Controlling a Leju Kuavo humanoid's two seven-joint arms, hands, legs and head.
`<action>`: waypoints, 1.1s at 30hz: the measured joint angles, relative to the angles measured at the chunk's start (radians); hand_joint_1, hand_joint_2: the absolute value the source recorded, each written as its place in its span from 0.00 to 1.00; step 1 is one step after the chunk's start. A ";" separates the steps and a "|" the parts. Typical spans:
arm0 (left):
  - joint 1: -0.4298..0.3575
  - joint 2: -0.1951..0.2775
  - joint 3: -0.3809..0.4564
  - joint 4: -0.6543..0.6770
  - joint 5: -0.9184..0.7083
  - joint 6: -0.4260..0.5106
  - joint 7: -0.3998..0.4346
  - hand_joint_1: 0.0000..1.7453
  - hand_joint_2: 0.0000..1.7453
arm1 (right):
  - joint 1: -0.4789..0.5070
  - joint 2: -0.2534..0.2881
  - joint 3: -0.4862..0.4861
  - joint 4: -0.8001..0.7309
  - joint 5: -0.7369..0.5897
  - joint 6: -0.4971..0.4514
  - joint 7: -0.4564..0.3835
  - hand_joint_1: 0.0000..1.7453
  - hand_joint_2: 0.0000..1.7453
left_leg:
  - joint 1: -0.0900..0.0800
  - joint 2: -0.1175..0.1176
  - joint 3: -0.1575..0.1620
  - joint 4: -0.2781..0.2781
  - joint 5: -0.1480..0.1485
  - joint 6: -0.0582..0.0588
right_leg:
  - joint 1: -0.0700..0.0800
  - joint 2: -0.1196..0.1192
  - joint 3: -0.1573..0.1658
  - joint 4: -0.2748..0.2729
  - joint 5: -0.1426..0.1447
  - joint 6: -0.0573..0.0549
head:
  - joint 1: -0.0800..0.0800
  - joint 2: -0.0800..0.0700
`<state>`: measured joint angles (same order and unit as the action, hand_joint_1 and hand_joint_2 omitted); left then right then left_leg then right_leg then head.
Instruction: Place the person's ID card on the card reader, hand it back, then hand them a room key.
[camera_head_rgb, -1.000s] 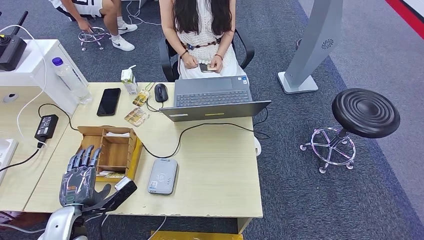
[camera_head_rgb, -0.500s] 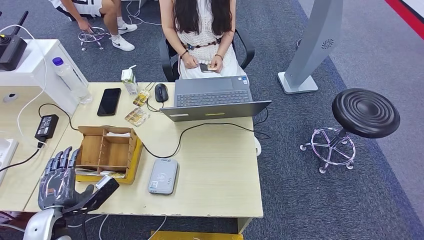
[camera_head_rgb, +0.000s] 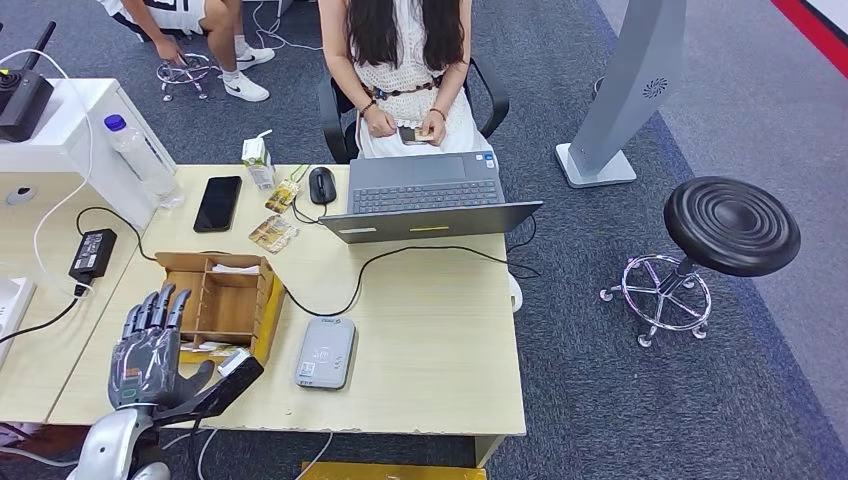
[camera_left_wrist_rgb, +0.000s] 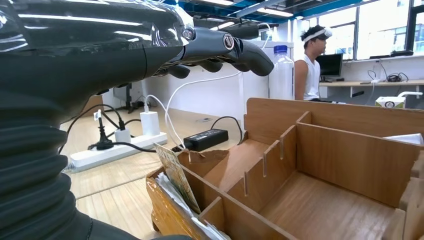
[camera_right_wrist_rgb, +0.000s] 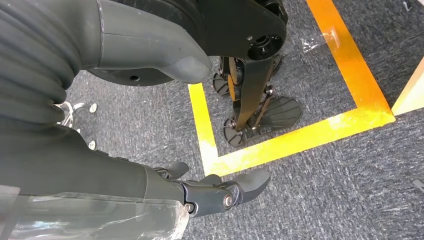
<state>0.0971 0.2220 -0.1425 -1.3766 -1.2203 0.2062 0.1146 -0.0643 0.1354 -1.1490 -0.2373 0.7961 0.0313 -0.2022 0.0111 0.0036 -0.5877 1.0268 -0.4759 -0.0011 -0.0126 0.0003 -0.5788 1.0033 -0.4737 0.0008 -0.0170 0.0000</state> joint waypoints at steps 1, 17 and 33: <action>-0.001 -0.001 -0.002 0.003 0.000 0.000 0.000 0.00 1.00 | 0.000 0.000 0.000 0.000 0.000 0.000 0.000 0.00 1.00 | 0.000 0.000 0.000 0.000 0.000 0.000 | 0.000 0.000 0.000 0.000 0.000 0.000 | 0.000 0.000; -0.047 -0.033 -0.084 0.051 -0.018 0.036 -0.044 0.00 1.00 | -0.004 0.000 0.000 0.000 0.017 0.000 0.000 0.00 1.00 | 0.000 0.000 0.000 0.000 0.000 0.000 | 0.000 0.000 0.000 0.000 0.000 0.000 | 0.000 0.000; -0.067 -0.043 -0.115 0.087 -0.015 0.038 -0.042 0.00 1.00 | -0.005 0.000 0.000 0.000 0.018 -0.002 0.000 0.00 1.00 | 0.000 0.000 0.000 0.000 0.000 0.000 | 0.000 0.000 0.000 0.000 0.000 0.000 | 0.000 0.000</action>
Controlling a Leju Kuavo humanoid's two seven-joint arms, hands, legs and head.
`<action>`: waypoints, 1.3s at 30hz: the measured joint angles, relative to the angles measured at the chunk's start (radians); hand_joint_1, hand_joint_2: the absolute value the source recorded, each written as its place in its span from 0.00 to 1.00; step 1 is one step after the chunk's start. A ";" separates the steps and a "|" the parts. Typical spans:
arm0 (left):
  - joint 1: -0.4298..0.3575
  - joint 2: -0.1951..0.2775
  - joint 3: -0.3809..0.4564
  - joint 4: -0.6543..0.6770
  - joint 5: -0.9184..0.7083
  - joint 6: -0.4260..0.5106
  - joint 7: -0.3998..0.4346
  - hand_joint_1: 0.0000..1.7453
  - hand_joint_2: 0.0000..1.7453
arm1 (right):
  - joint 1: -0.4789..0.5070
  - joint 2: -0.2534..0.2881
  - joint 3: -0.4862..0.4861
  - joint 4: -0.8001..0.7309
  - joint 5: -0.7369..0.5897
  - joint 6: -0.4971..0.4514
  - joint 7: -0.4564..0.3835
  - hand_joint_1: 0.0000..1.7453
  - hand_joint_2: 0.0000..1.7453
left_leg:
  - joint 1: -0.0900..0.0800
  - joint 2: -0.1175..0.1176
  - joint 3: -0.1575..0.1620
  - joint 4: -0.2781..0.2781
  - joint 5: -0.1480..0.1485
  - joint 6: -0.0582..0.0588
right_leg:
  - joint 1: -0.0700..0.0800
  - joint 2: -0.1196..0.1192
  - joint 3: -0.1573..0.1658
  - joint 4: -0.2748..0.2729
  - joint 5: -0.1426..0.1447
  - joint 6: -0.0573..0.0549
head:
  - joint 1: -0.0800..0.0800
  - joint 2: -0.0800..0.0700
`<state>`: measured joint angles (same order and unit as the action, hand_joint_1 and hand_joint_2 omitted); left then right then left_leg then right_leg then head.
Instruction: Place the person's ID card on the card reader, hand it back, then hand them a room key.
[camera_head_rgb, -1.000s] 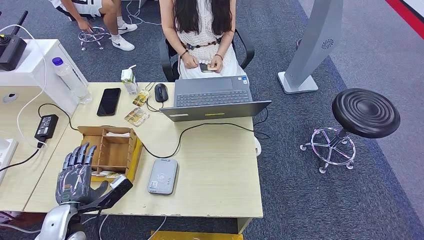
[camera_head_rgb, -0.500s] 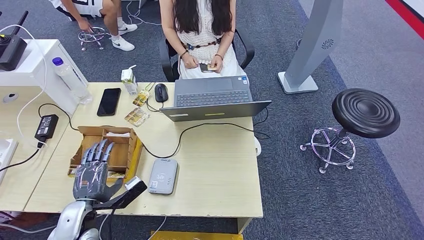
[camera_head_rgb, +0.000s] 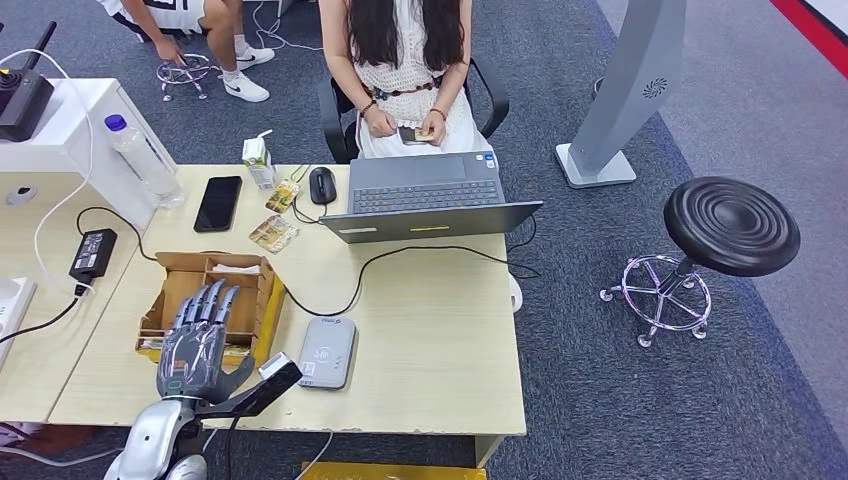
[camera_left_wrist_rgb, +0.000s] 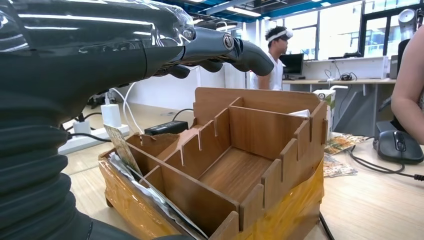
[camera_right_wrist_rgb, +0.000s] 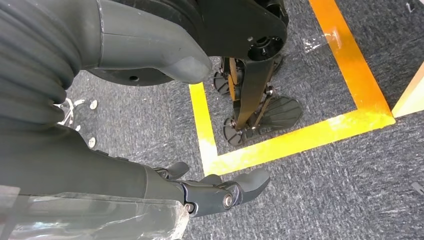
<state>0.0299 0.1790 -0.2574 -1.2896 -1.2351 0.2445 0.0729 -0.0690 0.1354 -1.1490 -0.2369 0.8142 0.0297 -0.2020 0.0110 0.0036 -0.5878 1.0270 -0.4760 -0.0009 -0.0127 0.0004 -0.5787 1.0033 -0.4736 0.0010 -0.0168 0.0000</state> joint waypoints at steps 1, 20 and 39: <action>0.000 0.000 -0.001 0.001 0.000 0.001 0.000 0.00 1.00 | 0.000 0.000 0.000 0.000 0.001 0.000 0.000 0.00 1.00 | 0.000 0.000 0.000 0.000 0.000 0.000 | 0.000 0.000 0.000 0.000 0.000 0.000 | 0.000 0.000; -0.002 -0.009 -0.014 0.006 -0.012 0.033 0.061 0.00 1.00 | -0.001 0.000 0.000 0.001 0.012 0.002 0.000 0.00 1.00 | 0.000 0.000 0.000 0.000 0.000 0.000 | 0.000 0.000 0.000 0.000 0.000 0.000 | 0.000 0.000; -0.003 -0.014 -0.008 0.032 -0.009 0.035 0.075 0.00 1.00 | -0.001 0.000 0.000 0.001 0.016 0.002 0.000 0.00 1.00 | 0.000 0.000 0.000 0.000 0.000 0.000 | 0.000 0.000 0.000 0.000 0.000 0.000 | 0.000 0.000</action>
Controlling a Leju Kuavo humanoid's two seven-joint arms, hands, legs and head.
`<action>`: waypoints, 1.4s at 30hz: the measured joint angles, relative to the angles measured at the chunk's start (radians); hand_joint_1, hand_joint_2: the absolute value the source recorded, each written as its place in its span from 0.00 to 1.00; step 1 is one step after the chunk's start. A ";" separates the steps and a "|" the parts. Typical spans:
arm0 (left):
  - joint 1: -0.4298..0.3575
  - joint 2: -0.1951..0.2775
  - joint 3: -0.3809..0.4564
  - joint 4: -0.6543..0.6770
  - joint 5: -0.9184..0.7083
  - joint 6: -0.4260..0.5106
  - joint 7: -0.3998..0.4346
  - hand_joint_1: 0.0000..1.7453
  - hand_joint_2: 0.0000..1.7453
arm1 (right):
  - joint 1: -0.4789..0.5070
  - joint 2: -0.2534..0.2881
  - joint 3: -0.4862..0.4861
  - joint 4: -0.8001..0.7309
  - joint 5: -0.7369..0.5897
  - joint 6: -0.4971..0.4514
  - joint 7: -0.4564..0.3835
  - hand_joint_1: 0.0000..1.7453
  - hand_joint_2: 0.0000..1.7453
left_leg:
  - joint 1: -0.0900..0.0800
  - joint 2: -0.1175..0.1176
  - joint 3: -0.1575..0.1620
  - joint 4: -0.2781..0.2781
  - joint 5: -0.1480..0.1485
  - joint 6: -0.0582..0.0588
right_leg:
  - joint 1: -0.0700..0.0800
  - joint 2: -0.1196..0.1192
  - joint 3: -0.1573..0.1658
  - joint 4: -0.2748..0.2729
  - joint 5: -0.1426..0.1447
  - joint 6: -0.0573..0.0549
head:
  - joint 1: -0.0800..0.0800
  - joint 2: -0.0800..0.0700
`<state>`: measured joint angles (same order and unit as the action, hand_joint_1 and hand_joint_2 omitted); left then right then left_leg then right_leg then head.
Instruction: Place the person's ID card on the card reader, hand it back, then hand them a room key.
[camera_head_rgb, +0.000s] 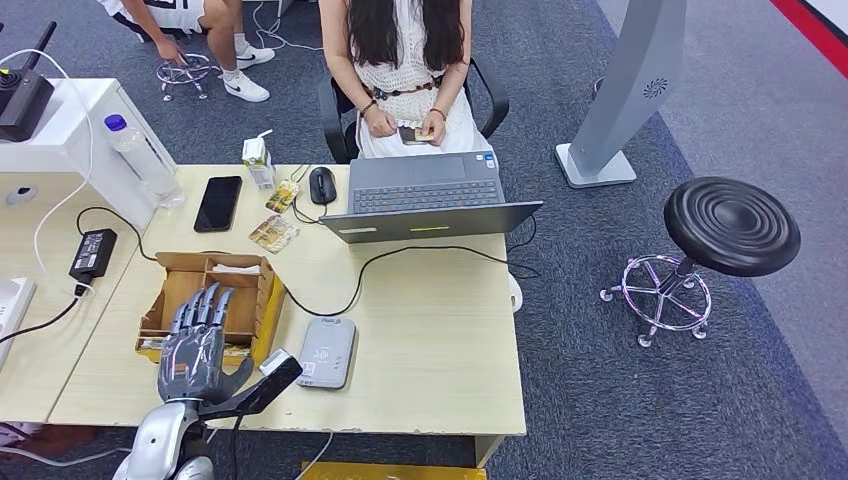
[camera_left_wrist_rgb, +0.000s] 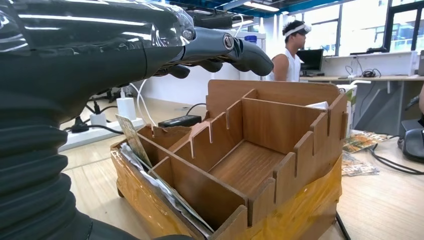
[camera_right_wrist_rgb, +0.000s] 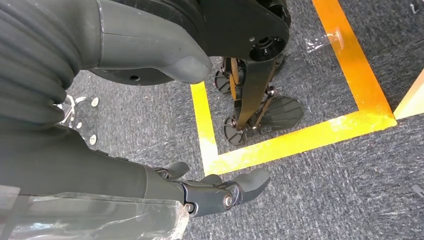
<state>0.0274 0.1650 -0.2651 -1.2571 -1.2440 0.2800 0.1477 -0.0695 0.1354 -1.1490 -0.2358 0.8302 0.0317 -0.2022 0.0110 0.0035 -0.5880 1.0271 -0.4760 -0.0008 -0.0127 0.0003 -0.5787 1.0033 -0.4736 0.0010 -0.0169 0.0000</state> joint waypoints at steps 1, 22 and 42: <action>0.000 -0.001 0.002 0.001 0.000 0.000 0.002 0.00 1.00 | 0.000 0.000 0.000 0.000 0.000 0.000 0.000 0.00 1.00 | 0.000 0.000 0.000 0.000 0.000 0.000 | 0.000 0.000 0.000 0.000 0.000 0.000 | 0.000 0.000; 0.000 -0.005 0.012 0.008 0.000 0.000 0.005 0.00 1.00 | 0.000 0.000 0.000 0.000 0.001 0.000 0.000 0.00 1.00 | 0.000 0.000 0.000 0.000 0.000 0.000 | 0.000 0.000 0.000 0.000 0.000 0.000 | 0.000 0.000; 0.000 -0.005 0.013 0.008 0.000 0.000 0.005 0.00 1.00 | 0.000 0.000 0.000 0.000 0.001 0.000 0.000 0.00 1.00 | 0.000 0.000 0.000 0.000 0.000 0.000 | 0.000 0.000 0.000 0.000 0.000 0.000 | 0.000 0.000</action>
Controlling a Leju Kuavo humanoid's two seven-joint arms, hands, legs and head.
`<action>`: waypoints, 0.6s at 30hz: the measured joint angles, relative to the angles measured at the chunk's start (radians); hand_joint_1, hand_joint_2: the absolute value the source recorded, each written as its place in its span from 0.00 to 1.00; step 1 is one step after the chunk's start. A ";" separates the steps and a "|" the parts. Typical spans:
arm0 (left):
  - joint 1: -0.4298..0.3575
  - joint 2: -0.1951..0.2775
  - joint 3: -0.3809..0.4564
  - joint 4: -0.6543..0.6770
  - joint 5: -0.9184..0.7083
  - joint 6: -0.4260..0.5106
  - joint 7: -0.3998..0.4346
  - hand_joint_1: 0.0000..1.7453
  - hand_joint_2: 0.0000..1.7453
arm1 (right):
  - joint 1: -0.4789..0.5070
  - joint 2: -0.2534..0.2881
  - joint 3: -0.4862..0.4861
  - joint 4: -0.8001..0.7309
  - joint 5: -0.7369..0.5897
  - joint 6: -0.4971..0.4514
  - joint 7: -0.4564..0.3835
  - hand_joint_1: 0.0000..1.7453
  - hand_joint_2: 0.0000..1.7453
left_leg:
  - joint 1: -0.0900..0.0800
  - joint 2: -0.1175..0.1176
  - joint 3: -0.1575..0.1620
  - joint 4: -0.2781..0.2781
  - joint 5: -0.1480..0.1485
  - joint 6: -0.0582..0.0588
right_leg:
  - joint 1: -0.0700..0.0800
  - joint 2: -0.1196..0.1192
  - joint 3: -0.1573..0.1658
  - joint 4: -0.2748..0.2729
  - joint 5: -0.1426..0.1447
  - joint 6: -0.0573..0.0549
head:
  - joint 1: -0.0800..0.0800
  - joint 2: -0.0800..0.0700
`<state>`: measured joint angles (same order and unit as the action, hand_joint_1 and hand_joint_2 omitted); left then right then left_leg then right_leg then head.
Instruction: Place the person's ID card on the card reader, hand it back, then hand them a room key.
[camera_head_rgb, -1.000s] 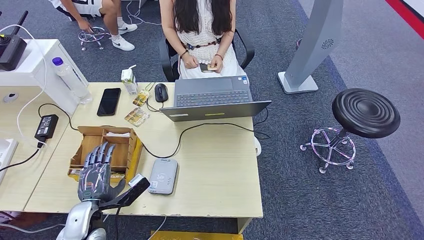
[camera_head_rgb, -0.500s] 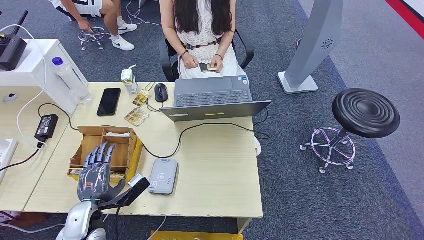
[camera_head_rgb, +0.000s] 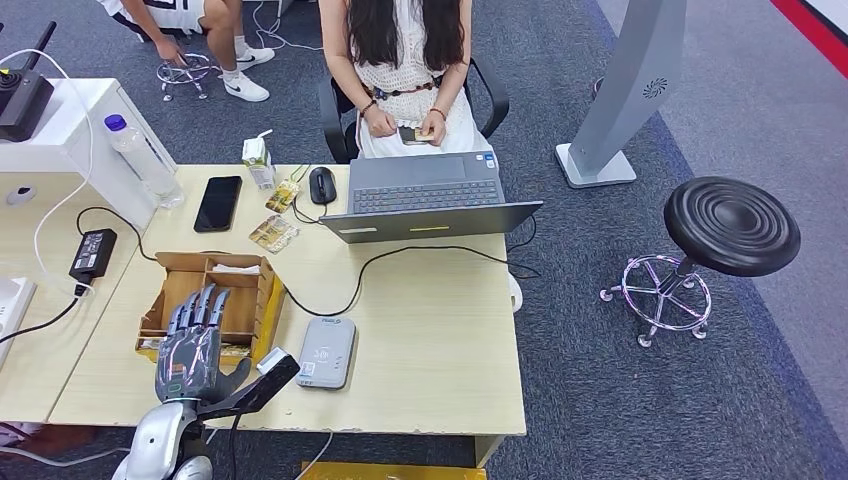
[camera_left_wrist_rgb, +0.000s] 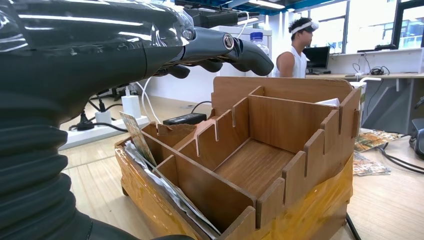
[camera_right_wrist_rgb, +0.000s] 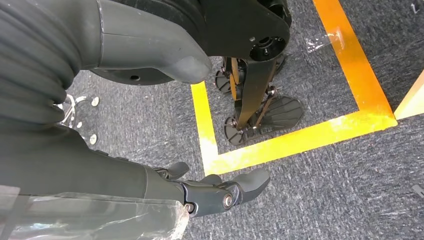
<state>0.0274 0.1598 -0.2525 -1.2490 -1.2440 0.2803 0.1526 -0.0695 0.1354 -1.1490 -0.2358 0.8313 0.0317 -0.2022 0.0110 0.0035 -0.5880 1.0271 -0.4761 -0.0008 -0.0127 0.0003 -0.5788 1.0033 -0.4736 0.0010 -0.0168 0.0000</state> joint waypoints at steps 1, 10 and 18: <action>0.000 0.000 0.000 0.000 0.000 0.000 0.000 0.00 1.00 | 0.000 0.000 0.000 0.000 0.000 0.000 0.000 0.00 1.00 | 0.000 0.000 0.000 0.000 0.000 0.000 | 0.000 0.000 0.000 0.000 0.000 0.000 | 0.000 0.000; 0.000 0.000 0.000 0.000 0.000 0.000 0.000 0.00 1.00 | 0.000 0.000 0.000 0.000 0.000 0.000 0.000 0.00 1.00 | 0.000 0.000 0.000 0.000 0.000 0.000 | 0.000 0.000 0.000 0.000 0.000 0.000 | 0.000 0.000; 0.000 0.000 0.000 0.000 0.000 0.000 0.000 0.00 1.00 | 0.000 0.000 0.000 0.000 0.000 0.000 0.000 0.00 1.00 | 0.000 0.000 0.000 0.000 0.000 0.000 | 0.000 0.000 0.000 0.000 0.000 0.000 | 0.000 0.000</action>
<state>0.0274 0.1598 -0.2522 -1.2490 -1.2437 0.2806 0.1528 -0.0695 0.1354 -1.1490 -0.2358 0.8313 0.0317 -0.2022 0.0110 0.0035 -0.5880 1.0270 -0.4761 -0.0008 -0.0127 0.0003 -0.5788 1.0033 -0.4736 0.0010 -0.0168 0.0000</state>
